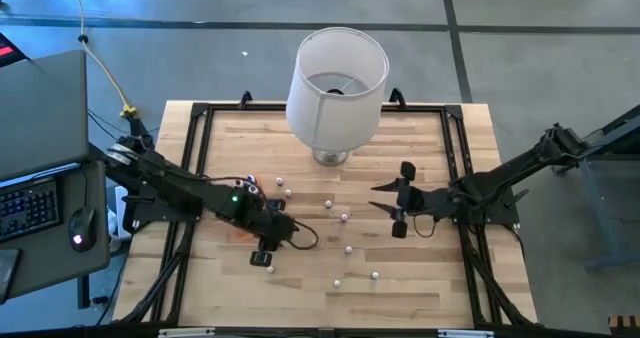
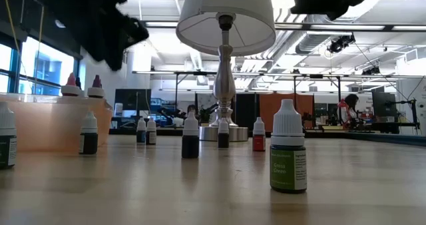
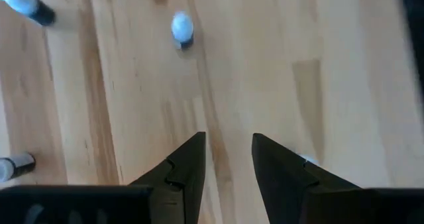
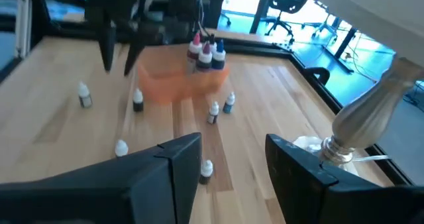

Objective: Pick & Place food coloring
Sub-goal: Put the black food coloring bottle into the orange bin

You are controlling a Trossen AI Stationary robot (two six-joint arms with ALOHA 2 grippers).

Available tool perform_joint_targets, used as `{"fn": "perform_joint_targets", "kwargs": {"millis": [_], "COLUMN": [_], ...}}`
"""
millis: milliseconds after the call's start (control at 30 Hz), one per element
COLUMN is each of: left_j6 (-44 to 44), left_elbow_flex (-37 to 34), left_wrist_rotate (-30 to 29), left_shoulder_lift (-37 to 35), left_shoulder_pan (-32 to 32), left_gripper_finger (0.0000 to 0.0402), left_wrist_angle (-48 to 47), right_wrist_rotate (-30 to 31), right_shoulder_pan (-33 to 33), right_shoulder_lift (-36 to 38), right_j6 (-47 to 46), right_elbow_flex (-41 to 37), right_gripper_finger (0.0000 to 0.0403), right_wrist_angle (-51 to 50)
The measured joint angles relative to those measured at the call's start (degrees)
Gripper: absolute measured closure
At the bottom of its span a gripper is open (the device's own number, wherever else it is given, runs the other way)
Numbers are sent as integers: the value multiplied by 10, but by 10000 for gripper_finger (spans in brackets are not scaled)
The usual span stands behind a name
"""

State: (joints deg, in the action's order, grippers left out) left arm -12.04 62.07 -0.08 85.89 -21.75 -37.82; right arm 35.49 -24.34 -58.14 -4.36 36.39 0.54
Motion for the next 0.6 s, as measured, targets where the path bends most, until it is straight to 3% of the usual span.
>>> {"fn": "perform_joint_targets", "kwargs": {"millis": [267,600], "left_j6": [26,71], "left_elbow_flex": [33,47], "left_wrist_rotate": [25,-46], "left_shoulder_lift": [70,114], "left_shoulder_pan": [0,0], "left_gripper_finger": [280,280], "left_wrist_angle": [-62,-103], "right_wrist_rotate": [-10,-43], "right_shoulder_pan": [0,0], "right_shoulder_lift": [11,11], "right_j6": [9,10], "right_elbow_flex": [-7,-7], "right_gripper_finger": [240,244], "right_wrist_angle": [32,44]}}
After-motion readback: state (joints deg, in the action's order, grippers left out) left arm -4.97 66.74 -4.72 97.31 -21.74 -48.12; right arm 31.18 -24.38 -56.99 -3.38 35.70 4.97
